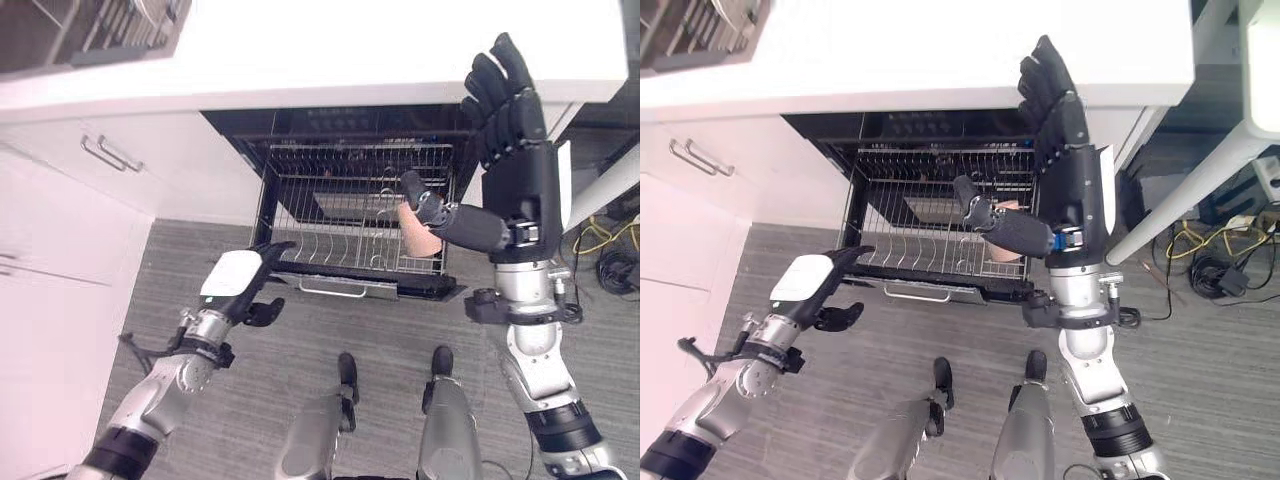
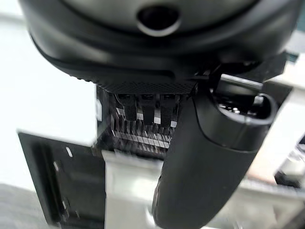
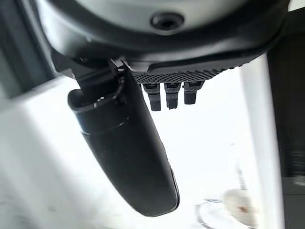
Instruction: Place the dishes in the dishwasher.
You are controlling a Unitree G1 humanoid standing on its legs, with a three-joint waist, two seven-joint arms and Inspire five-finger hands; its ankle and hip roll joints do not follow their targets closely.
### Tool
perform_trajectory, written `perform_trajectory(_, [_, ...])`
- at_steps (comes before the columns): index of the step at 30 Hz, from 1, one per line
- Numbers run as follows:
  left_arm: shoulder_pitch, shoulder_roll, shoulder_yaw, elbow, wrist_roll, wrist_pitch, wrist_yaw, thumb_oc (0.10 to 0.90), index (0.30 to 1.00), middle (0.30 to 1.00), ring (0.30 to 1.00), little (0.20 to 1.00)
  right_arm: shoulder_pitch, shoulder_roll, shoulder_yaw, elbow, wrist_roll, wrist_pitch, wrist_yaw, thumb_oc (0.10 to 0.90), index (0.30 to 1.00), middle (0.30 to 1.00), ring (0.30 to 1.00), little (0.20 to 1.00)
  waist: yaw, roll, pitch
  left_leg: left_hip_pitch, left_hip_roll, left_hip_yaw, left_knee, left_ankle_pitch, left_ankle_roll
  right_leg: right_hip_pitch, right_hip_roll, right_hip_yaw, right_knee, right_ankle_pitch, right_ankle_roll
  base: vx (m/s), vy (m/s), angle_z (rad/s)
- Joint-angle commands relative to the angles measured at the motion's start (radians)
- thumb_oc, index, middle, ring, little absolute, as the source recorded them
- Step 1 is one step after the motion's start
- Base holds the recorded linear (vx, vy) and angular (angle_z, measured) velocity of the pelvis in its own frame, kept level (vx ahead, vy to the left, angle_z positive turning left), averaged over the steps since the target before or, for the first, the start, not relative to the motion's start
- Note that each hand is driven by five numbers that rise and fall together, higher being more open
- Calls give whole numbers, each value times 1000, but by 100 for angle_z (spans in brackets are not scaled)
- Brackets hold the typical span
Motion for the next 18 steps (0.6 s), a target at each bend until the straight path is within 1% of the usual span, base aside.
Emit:
perform_trajectory(1, [-17,31,54,-61,-89,-90,172,800,900,900,900,900,-8,8,-12,-33,10,-62,1,800,900,900,900,900,22,-50,-208,-5,49,43,154,-139,-4,112,-21,-8,-82,-8,75,87,-218,-1])
perform_trajectory(2, [-7,10,71,-67,-156,-116,186,800,900,900,900,900,11,14,-16,-19,14,-51,-7,800,900,900,900,900,30,-64,-236,14,56,34,154,-142,-5,136,-13,-15,-82,-17,69,96,-235,-3])
perform_trajectory(5, [7,-52,103,-76,-292,-148,187,800,900,900,900,900,57,20,-34,-4,-1,-42,-9,800,900,900,900,900,38,-85,-271,36,68,17,154,-145,-7,169,5,-23,-82,-32,60,58,-200,4])
perform_trajectory(6, [15,-84,119,-89,-381,-183,166,800,900,900,900,900,74,19,-45,3,46,-26,11,800,900,900,900,900,40,-97,-285,46,74,7,154,-148,-10,183,15,-26,-82,-39,56,24,-196,6])
perform_trajectory(7, [20,-97,127,-95,-438,-203,133,800,900,900,900,900,88,21,-58,6,78,-14,33,800,900,900,900,900,40,-104,-291,51,78,3,154,-150,-12,190,21,-28,-82,-42,54,26,-204,5])
perform_trajectory(8, [22,-118,132,-104,-518,-243,94,800,900,900,900,900,100,24,-70,11,94,0,52,800,900,900,900,900,38,-113,-297,54,81,0,154,-151,-12,194,26,-29,-82,-44,52,10,-148,1])
perform_trajectory(9, [28,-138,141,-118,-608,-267,37,800,900,900,900,900,112,25,-82,13,112,9,73,800,900,900,900,900,38,-120,-302,58,85,-4,154,-153,-13,200,32,-30,-82,-47,50,12,-146,-3])
perform_trajectory(10, [39,-168,154,-142,-690,-279,-16,800,900,900,900,900,134,31,-95,13,130,16,97,800,900,900,900,900,33,-128,-306,64,88,-6,154,-155,-14,205,40,-28,-82,-50,47,16,-127,-5])
perform_trajectory(11, [49,-187,161,-156,-738,-296,-47,800,900,900,900,900,157,35,-109,15,148,28,110,800,900,900,900,900,26,-135,-310,69,91,-5,154,-158,-14,209,47,-26,-82,-52,45,13,-97,-5])
perform_trajectory(13, [62,-208,169,-177,-777,-314,-87,800,900,900,900,900,189,39,-129,18,193,38,140,800,900,900,900,900,14,-145,-314,75,95,-1,154,-161,-16,210,55,-22,-82,-54,44,9,-57,-3])
perform_trajectory(14, [65,-210,170,-179,-784,-318,-96,800,900,900,900,900,195,39,-134,17,201,38,146,800,900,900,900,900,13,-146,-315,76,96,0,154,-161,-16,211,56,-21,-82,-54,43,6,-44,-6])
perform_trajectory(15, [73,-218,174,-188,-813,-332,-137,800,900,900,900,900,219,44,-150,21,217,37,164,800,900,900,900,900,4,-151,-318,79,98,5,154,-163,-17,211,60,-17,-82,-55,42,0,-29,-10])
perform_trajectory(17, [81,-224,178,-203,-847,-343,-185,800,900,900,900,900,248,46,-171,30,236,17,181,800,900,900,900,900,-8,-156,-320,83,100,12,154,-165,-15,209,65,-11,-82,-54,43,-2,-28,-10])
perform_trajectory(18, [83,-221,176,-213,-884,-361,-230,800,900,900,900,900,278,47,-194,40,252,-7,205,800,900,900,900,900,-22,-159,-324,88,103,21,154,-168,-15,206,70,-4,-82,-53,43,-2,-16,-13])
